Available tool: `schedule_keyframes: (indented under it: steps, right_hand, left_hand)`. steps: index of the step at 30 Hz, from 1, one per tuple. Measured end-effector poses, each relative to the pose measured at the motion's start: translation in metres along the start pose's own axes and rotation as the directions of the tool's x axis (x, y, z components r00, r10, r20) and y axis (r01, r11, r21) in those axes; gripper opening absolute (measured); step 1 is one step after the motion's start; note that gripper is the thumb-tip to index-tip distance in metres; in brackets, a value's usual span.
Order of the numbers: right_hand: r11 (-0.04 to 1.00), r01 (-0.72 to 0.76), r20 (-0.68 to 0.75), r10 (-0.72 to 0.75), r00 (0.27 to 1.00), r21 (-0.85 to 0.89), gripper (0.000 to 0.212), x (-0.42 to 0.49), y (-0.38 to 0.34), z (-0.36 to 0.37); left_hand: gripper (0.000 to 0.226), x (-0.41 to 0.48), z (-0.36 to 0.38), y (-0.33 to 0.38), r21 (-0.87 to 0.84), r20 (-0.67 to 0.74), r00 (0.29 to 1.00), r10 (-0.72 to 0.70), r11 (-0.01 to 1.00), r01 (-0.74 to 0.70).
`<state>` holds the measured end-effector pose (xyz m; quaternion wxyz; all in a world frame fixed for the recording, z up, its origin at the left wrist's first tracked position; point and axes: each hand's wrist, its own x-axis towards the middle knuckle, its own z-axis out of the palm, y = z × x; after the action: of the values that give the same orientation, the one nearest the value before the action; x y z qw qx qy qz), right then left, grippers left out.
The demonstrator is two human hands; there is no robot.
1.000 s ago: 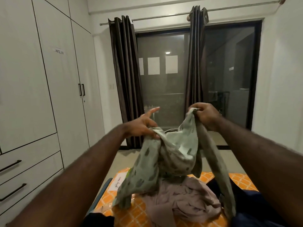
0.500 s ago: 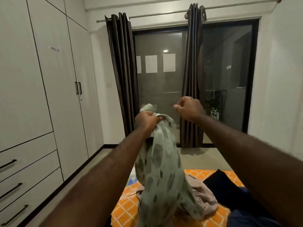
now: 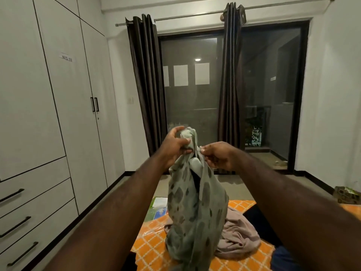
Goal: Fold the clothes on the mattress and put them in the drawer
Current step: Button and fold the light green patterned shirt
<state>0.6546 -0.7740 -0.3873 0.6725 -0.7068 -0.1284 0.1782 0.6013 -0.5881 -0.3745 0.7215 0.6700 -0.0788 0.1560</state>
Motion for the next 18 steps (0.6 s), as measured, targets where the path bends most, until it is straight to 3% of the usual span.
schedule_keyframes:
  steps: [3,7,10,13,15,18]
  right_hand:
    - [0.997,0.057,-0.061,-0.06,0.996,-0.059,0.018,0.003,0.002,-0.004]
    - [0.988,0.133,-0.294,-0.152,0.944,-0.081,0.021,0.004,-0.005,-0.021]
    - [0.882,0.156,-0.469,-0.377,0.798,-0.445,0.014,0.006,-0.012,-0.052]
    - [0.724,0.122,-0.483,-0.565,0.669,-0.679,0.019,-0.004,-0.018,-0.074]
    - [0.659,0.094,-0.461,-0.613,0.641,-0.746,0.025,-0.006,-0.021,-0.084]
    - [0.597,0.053,-0.432,-0.635,0.64,-0.8,0.027,-0.008,-0.023,-0.091]
  left_hand:
    - [0.04,-0.001,-0.01,0.002,0.02,-0.092,0.996,0.003,1.0,-0.001]
    - [0.013,0.006,-0.046,0.001,0.269,-0.282,0.951,0.127,0.962,-0.049]
    - [0.002,0.01,-0.083,0.0,0.643,-0.358,0.877,0.32,0.765,-0.017]
    - [0.002,0.011,-0.113,-0.002,0.856,-0.338,0.821,0.46,0.513,0.065]
    - [0.005,0.009,-0.125,-0.002,0.894,-0.33,0.807,0.489,0.438,0.1]
    - [0.009,0.009,-0.129,-0.001,0.892,-0.355,0.806,0.475,0.429,0.14]
